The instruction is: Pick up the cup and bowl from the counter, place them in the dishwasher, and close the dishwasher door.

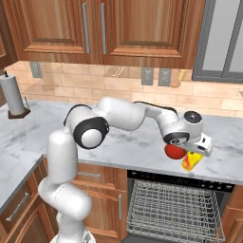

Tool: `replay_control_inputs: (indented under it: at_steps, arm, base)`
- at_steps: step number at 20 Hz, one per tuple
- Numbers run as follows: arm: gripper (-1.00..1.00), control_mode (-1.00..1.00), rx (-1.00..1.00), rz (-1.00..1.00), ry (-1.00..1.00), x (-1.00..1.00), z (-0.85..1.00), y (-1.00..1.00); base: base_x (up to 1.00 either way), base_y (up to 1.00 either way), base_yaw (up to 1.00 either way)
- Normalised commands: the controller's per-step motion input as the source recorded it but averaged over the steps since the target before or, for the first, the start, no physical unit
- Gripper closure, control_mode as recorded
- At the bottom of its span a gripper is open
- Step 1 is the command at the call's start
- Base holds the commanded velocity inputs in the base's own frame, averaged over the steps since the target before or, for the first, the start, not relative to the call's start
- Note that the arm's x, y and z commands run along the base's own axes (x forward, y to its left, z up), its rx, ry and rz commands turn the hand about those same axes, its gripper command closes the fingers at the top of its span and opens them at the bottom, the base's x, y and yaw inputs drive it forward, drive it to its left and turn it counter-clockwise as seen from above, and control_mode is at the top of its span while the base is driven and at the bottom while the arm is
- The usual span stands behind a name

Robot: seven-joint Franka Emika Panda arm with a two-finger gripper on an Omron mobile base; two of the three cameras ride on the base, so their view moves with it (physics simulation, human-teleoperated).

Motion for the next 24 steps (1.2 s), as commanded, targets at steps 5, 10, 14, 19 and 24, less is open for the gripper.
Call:
replay_control_inputs:
  at_steps: [5,10,14,19,24]
  arm:
    - [1.00,-1.00,0.28,-0.20,-0.13,-0.30,0.03,0.00]
    - [1.00,-1.00,0.08,-0.16,-0.14,-0.38,-0.05,0.01]
    - [1.00,-1.00,0.00,-0.10,-0.14,-0.48,-0.18,0.19]
    - [1.00,-1.00,-0.04,-0.11,-0.08,-0.30,-0.33,0.40]
    - [1.00,-1.00,0.00,-0.11,0.00,-0.09,-0.30,0.17]
  base:
    - [0.00,0.00,0.00]
    - [0.00,0.00,0.00]
    - [0.00,0.00,0.00]
    - [0.00,0.00,0.00]
    - [0.00,0.00,0.00]
